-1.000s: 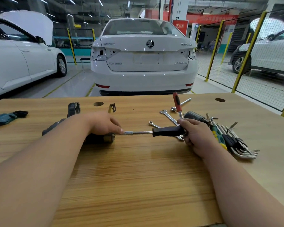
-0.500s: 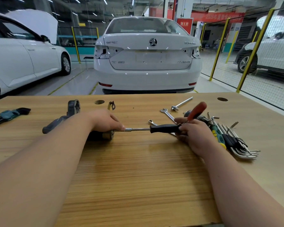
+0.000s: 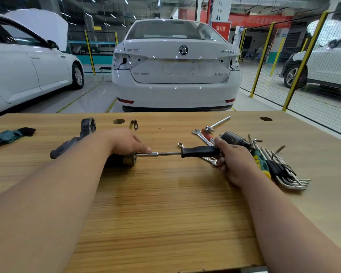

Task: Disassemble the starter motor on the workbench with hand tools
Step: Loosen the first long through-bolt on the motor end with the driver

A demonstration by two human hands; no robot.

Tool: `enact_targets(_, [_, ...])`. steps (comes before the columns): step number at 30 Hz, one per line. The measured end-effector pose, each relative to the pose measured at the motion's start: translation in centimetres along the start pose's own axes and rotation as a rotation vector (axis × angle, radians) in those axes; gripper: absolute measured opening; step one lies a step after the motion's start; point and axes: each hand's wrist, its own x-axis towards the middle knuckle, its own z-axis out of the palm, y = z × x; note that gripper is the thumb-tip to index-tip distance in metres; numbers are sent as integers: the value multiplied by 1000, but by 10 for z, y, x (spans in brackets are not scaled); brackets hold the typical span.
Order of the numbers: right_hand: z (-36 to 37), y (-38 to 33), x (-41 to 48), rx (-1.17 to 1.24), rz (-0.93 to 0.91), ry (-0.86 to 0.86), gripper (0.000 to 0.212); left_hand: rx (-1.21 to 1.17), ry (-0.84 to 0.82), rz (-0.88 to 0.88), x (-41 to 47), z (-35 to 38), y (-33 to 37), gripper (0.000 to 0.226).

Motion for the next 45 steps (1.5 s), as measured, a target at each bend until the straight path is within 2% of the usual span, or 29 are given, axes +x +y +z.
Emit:
enact_targets(5, [0, -2, -2, -50, -4, -19, 25, -21, 1, 0, 4, 1, -4, 35])
enact_targets(12, [0, -6, -6, 125, -19, -58, 13, 49, -6, -8, 2, 0, -4, 41])
enact_targets(19, [-5, -10, -10, 304, -48, -185, 22, 64, -31, 13, 2, 0, -4, 28])
enact_targets(23, [-4, -11, -12, 297, -33, -152, 12, 34, -31, 21, 3, 1, -4, 26])
enact_targets(29, [1, -9, -12, 210, 0, -99, 25, -3, -28, 29, 5, 2, -4, 21])
enact_targets(31, [3, -9, -11, 137, -6, -81, 24, -9, -25, 11, 4, 2, -3, 25])
enact_targets(35, [3, -10, -12, 111, -12, -95, 15, -52, 6, -62, -2, 2, 3, 52])
enact_targets(40, [7, -12, -15, 17, -15, -133, 9, -71, 58, -114, 2, 5, 8, 57])
enact_targets(45, [10, -10, -14, 45, -81, -71, 7, 6, 168, -195, 14, 12, 7, 76])
